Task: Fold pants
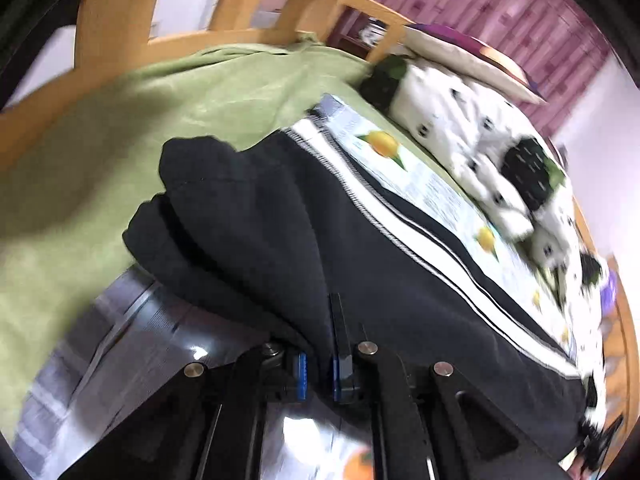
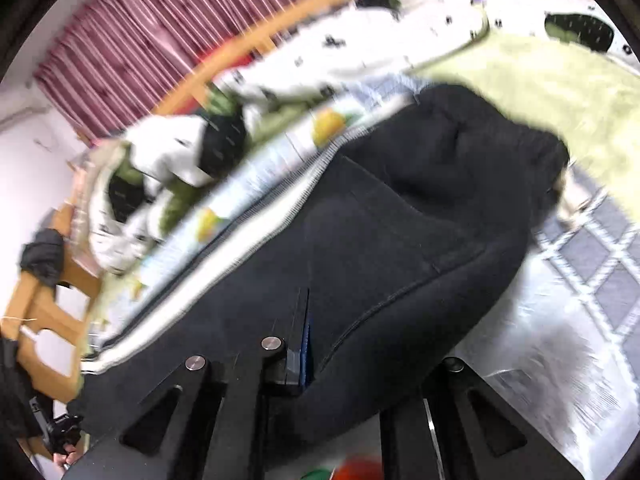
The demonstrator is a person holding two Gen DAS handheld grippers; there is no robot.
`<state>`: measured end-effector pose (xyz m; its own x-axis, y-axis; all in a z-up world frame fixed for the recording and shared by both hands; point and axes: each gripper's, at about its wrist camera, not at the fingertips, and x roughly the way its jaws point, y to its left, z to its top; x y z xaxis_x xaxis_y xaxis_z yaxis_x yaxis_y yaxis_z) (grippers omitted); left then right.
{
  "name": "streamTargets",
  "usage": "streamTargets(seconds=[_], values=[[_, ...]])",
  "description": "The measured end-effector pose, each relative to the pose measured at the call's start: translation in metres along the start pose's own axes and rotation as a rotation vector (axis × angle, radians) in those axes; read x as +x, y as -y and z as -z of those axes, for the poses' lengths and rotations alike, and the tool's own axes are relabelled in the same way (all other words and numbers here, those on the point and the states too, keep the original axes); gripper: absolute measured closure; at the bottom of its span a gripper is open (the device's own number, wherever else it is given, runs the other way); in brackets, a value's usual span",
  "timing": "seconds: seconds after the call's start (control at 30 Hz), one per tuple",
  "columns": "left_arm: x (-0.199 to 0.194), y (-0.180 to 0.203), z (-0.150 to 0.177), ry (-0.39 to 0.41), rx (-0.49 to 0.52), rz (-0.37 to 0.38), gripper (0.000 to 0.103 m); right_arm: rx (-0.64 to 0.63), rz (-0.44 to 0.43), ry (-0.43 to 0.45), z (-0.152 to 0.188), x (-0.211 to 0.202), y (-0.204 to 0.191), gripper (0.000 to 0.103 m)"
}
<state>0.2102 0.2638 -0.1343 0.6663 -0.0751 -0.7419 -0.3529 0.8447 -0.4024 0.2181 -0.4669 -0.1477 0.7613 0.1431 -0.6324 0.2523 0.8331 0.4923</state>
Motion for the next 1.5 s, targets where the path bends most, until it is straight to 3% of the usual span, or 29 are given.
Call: streamTargets(seconds=[0.13, 0.37, 0.43, 0.53, 0.63, 0.7, 0.8, 0.9, 1.1, 1.17, 1.23, 1.3, 1.5], values=[[-0.046, -0.006, 0.042, -0.015, 0.131, -0.015, 0.094, 0.015, 0.016, -0.037, 0.022, -0.05, 0.017, 0.092], [-0.095, -0.053, 0.123, -0.085, 0.147, 0.032, 0.092, -0.05, 0.099, -0.111, 0.091, -0.126, 0.072, 0.091], [-0.102, -0.069, 0.14, -0.08, 0.117, 0.044, 0.084, -0.054, 0.131, -0.146, 0.108, -0.134, 0.085, 0.082], [-0.123, -0.091, 0.153, -0.058, 0.037, 0.064, 0.07, -0.087, 0.186, -0.168, 0.12, -0.145, 0.086, 0.078], [-0.148, -0.105, 0.155, 0.021, -0.005, 0.087, 0.065, -0.143, 0.236, -0.153, 0.127, -0.167, 0.077, 0.076], [-0.157, -0.111, 0.149, 0.043, -0.019, 0.114, 0.065, -0.189, 0.277, -0.132, 0.132, -0.183, 0.068, 0.076], [-0.153, -0.112, 0.129, 0.056, -0.016, 0.091, 0.064, -0.213, 0.311, -0.114, 0.136, -0.197, 0.056, 0.075], [-0.132, -0.116, 0.115, -0.001, -0.044, 0.023, 0.064, -0.216, 0.305, -0.091, 0.137, -0.206, 0.042, 0.075], [-0.118, -0.128, 0.115, -0.02, -0.143, 0.046, 0.064, -0.227, 0.305, -0.086, 0.142, -0.212, 0.013, 0.075], [-0.13, -0.129, 0.123, 0.016, -0.143, 0.056, 0.064, -0.241, 0.305, -0.092, 0.143, -0.208, 0.002, 0.075], [-0.144, -0.131, 0.128, 0.074, -0.118, 0.001, 0.064, -0.256, 0.309, -0.097, 0.144, -0.205, -0.008, 0.075], [-0.149, -0.134, 0.124, 0.1, -0.103, -0.004, 0.064, -0.265, 0.303, -0.095, 0.144, -0.205, -0.013, 0.075], [-0.128, -0.137, 0.103, 0.087, -0.127, 0.038, 0.064, -0.256, 0.278, -0.095, 0.146, -0.199, -0.027, 0.074]])
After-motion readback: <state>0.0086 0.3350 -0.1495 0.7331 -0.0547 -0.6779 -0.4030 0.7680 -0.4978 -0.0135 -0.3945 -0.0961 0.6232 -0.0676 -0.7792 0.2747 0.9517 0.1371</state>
